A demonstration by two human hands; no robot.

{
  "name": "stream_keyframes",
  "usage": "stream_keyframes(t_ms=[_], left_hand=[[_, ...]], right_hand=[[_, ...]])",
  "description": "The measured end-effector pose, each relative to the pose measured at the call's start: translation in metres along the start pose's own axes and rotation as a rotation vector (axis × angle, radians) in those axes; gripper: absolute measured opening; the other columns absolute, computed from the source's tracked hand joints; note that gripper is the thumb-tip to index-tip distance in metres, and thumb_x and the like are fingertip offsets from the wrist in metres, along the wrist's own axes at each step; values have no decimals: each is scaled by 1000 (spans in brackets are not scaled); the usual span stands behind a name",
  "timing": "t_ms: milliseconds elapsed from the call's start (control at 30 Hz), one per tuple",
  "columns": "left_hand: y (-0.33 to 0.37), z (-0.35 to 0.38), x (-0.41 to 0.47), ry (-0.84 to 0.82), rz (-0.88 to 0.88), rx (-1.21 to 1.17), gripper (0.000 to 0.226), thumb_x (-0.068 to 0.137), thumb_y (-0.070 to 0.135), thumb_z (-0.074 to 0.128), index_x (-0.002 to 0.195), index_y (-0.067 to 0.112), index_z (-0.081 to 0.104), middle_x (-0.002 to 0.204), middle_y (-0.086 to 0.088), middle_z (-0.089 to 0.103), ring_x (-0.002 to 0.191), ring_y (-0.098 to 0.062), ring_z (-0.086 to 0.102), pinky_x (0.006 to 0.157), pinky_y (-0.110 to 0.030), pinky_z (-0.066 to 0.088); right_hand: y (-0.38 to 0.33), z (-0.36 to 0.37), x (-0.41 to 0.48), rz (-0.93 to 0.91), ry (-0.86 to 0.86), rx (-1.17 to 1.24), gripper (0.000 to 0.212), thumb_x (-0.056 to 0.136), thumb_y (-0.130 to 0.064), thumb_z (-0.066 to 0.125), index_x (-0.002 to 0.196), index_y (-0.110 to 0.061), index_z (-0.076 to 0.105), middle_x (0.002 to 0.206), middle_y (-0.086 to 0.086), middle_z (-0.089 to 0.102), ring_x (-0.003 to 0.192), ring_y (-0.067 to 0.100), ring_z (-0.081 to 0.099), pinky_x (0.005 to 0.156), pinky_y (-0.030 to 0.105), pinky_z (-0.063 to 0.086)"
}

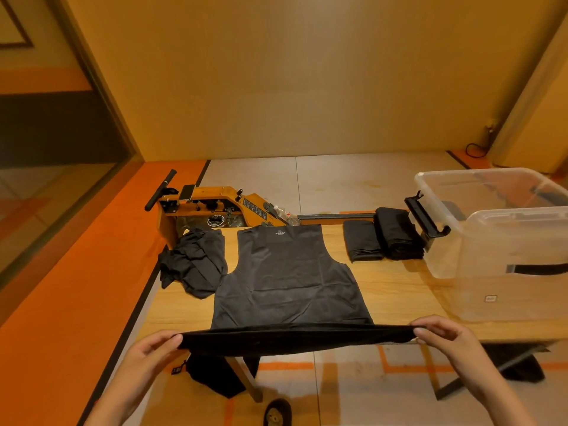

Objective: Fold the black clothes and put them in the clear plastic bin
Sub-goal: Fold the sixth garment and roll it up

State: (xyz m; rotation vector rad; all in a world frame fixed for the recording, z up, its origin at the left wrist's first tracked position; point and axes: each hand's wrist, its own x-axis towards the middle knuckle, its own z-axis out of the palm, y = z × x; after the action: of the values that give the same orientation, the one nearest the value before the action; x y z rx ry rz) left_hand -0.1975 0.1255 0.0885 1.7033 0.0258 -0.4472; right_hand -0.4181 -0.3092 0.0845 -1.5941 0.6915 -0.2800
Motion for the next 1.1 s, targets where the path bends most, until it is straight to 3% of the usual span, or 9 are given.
stream_keyframes(t_ms=[167, 400, 500, 600, 700, 800, 867, 1000, 1100], left_hand=[[0, -1, -3, -14, 15, 10, 18, 89, 4, 58, 100, -2, 71, 97, -17, 73, 94, -29, 68, 89, -36, 52], [-3, -4, -9, -24, 32, 21, 17, 89, 4, 57, 98, 0, 71, 92, -12, 74, 88, -21, 70, 70, -16, 56], [-4, -4, -12, -40, 40, 41, 17, 89, 6, 57, 99, 2, 71, 93, -10, 75, 88, -20, 70, 75, -21, 57], [-4, -4, -17, -44, 52, 55, 16, 90, 6, 56, 97, 4, 71, 90, -8, 75, 85, -16, 70, 81, -29, 51], [-4, -3, -21, -50, 57, 72, 16, 90, 5, 55, 96, 4, 70, 89, -7, 75, 83, -15, 70, 81, -30, 49], [-3, -3, -25, -54, 72, 95, 16, 91, 5, 54, 94, 6, 71, 87, -5, 75, 81, -12, 70, 74, -22, 54], [-2, -3, -29, -62, 85, 112, 17, 92, 6, 54, 94, 6, 71, 87, -4, 75, 78, -8, 70, 71, -21, 54], [-8, -9, -37, -72, 61, 116, 18, 91, 10, 56, 92, 9, 74, 89, -4, 75, 84, -12, 69, 81, -31, 48], [-13, -15, -44, -95, 39, 114, 13, 85, 26, 67, 86, 21, 78, 96, -4, 75, 95, -20, 68, 91, -37, 48]], right_hand=[[-3, -2, -7, -53, -22, -39, 100, 24, -78, 80, 92, -5, 74, 88, 5, 74, 86, 15, 69, 74, 24, 52], [1, -3, -13, -87, -16, -25, 91, 32, -73, 83, 93, -6, 73, 89, 4, 73, 88, 14, 68, 74, 24, 51], [0, -2, -16, -96, -18, -34, 66, 51, -57, 85, 93, -7, 73, 89, 4, 73, 92, 19, 68, 73, 23, 49], [-1, -3, -20, -79, -24, -11, 24, 75, -23, 78, 93, -8, 73, 89, 4, 73, 96, 26, 66, 72, 22, 47], [3, -6, -22, -113, -25, -53, 44, 64, -37, 83, 94, -8, 72, 88, 4, 73, 90, 19, 68, 69, 19, 49], [1, -5, -27, -80, -21, -43, 16, 80, -6, 68, 95, -4, 71, 85, 0, 73, 90, 19, 66, 73, 22, 50], [0, -5, -32, -68, -16, -47, 12, 84, -1, 66, 95, -3, 71, 83, -2, 74, 89, 14, 66, 78, 25, 49], [2, -3, -46, -98, -25, -11, 51, 59, -45, 83, 91, -7, 73, 85, 2, 74, 82, 4, 68, 79, 26, 48], [8, -3, -51, -82, -32, -28, 10, 82, -9, 72, 91, -5, 72, 82, -2, 74, 78, -1, 66, 94, 33, 45]])
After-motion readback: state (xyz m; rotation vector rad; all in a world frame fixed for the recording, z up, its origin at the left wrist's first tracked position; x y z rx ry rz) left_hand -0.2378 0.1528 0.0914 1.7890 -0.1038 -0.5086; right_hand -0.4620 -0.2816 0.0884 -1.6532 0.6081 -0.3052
